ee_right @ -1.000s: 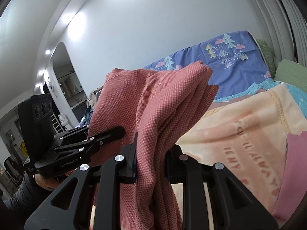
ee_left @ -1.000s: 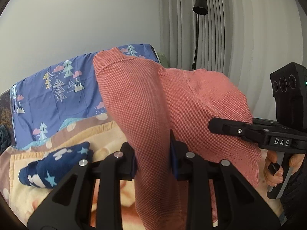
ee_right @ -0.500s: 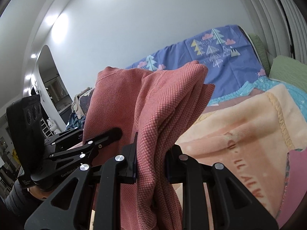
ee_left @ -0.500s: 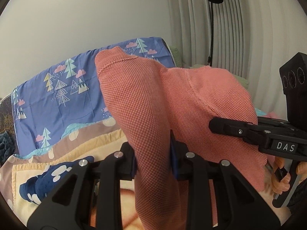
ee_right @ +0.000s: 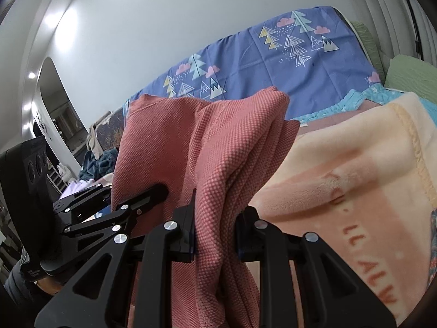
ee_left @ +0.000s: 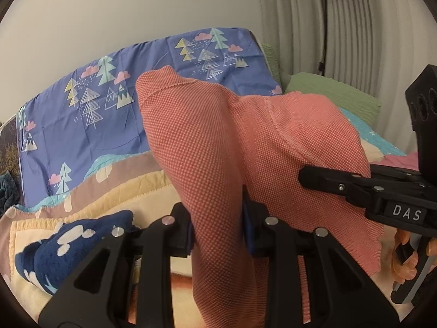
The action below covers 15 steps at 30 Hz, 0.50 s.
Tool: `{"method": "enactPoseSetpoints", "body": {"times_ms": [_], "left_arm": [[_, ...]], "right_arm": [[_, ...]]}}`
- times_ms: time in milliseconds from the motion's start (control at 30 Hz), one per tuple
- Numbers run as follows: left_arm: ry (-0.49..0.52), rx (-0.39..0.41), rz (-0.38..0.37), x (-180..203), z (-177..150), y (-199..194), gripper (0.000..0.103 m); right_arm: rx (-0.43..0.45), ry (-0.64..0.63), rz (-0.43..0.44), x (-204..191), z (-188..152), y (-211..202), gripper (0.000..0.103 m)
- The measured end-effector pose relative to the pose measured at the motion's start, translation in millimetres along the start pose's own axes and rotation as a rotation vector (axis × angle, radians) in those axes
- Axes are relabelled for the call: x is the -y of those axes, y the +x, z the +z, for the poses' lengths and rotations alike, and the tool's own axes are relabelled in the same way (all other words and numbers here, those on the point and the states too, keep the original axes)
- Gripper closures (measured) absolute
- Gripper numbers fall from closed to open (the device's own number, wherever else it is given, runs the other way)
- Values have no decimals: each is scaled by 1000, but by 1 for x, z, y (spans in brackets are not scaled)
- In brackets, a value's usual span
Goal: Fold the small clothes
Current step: 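Lower the folded sweatshirt onto the blanket and open the right gripper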
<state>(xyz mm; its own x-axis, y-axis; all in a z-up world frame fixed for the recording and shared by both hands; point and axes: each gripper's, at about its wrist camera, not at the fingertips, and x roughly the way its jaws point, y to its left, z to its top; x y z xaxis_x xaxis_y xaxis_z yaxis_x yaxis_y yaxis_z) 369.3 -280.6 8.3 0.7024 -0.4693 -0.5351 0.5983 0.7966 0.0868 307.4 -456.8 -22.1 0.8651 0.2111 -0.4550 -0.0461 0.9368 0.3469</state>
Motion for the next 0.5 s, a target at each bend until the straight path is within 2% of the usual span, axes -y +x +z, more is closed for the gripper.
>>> {"method": "enactPoseSetpoints", "body": {"times_ms": [33,67,100,133,200,233,267,300,400,500], "left_arm": [[-2,-5,41,-2,-6,10,62],[-2,-34,76,-3,-14,20,44],[1,-81,92,-3,-22,31,40],[11,-156,110,-5,-37,46,40],[71,-272,119,-1,-67,66,42],[129,-319,126,5,-86,74,42],[157,-287,138,9,-97,71,42],[149,-257,136,8,-100,66,42],[75,-288,121,1,-97,62,42],[77,-272,120,6,-100,48,42]], "right_arm": [[0,-11,-73,4,-3,8,75],[-13,-8,-177,12,-8,19,48],[-43,28,-345,26,-20,31,39],[-79,59,-405,38,-29,39,38],[-233,209,-328,71,-58,54,38],[-279,278,-296,80,-67,57,38],[-293,353,-261,87,-75,55,38],[-276,347,-268,85,-75,50,38],[-258,235,-343,62,-76,40,38],[-234,138,-382,35,-86,25,38]]}}
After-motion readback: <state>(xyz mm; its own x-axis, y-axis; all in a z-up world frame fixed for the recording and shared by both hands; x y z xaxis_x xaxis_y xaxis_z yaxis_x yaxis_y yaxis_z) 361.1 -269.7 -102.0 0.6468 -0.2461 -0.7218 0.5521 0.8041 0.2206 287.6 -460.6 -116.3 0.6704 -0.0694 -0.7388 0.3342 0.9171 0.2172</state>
